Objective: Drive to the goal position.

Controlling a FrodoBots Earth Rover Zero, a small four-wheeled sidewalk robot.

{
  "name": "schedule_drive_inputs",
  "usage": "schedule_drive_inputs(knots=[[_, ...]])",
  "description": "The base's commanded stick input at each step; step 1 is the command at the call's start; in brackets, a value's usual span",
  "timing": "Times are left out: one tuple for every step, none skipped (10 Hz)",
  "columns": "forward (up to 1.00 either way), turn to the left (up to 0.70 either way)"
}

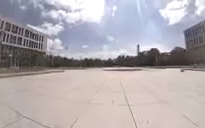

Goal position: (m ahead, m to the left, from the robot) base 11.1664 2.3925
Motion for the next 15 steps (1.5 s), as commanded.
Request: schedule_drive_inputs(knots=[[0.70,0.00],[0.70,0.00],[0.70,0.00],[0.70,0.00],[0.70,0.00],[0.70,0.09],[0.70,0.29],[0.70,0.35],[0.70,0.15],[0.70,0.00],[0.70,0.00],[0.70,0.00],[0.70,0.00],[0.70,0.00],[0.70,0.00]])
